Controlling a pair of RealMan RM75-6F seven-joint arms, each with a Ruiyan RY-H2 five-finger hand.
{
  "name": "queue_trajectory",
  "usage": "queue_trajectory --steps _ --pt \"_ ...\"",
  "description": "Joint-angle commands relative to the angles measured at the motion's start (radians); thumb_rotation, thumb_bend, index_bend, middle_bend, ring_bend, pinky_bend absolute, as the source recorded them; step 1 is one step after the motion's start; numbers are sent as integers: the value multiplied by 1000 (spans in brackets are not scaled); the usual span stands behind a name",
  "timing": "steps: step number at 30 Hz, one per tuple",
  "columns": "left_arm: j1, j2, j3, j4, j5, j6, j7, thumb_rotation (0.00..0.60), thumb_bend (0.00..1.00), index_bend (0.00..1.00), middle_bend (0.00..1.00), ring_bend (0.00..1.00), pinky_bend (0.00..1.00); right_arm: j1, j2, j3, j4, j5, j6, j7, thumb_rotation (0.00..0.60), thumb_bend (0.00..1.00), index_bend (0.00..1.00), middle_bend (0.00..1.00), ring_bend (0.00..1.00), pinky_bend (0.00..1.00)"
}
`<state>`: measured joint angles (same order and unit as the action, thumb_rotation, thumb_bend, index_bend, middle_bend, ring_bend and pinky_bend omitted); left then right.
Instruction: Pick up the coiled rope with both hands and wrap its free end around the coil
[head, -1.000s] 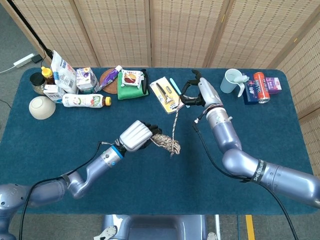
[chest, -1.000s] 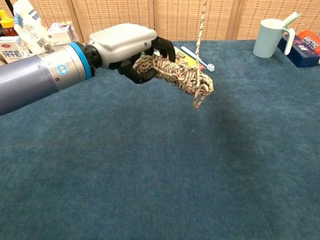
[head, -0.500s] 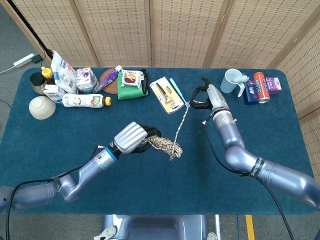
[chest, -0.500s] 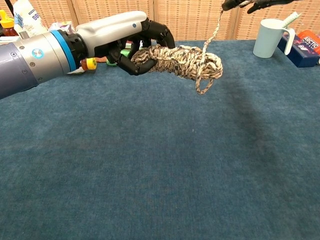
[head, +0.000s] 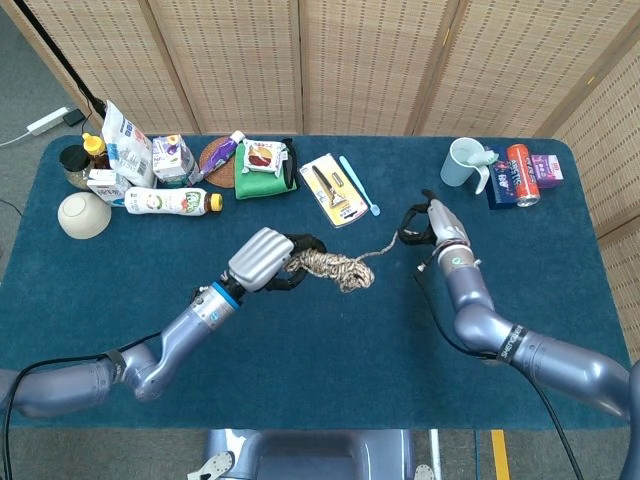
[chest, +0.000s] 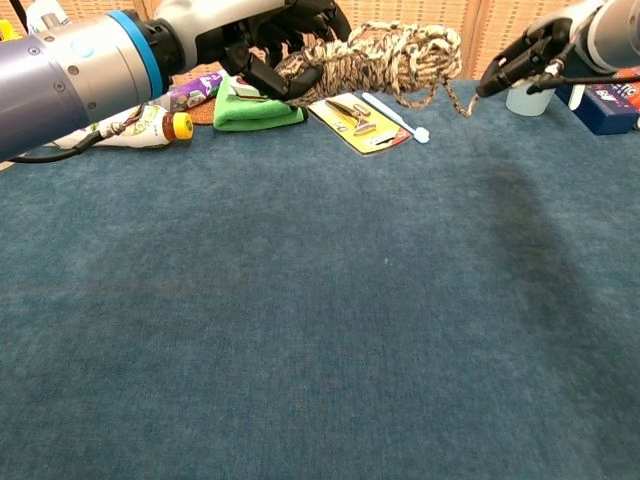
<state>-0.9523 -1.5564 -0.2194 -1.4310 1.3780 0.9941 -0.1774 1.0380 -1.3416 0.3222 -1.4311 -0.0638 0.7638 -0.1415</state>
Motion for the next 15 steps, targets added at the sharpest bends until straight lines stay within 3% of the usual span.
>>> queue_trajectory --steps 1,15 --pt "-5 -13 -26 2 -40 -8 41 600 645 569 459 551 650 -12 -5 -17 -8 -4 6 -13 600 535 706 0 0 0" --pt "-30 -58 -84 48 -184 -40 199 600 645 569 460 551 650 -90 69 -90 -239 -102 58 -56 600 536 709 0 0 0"
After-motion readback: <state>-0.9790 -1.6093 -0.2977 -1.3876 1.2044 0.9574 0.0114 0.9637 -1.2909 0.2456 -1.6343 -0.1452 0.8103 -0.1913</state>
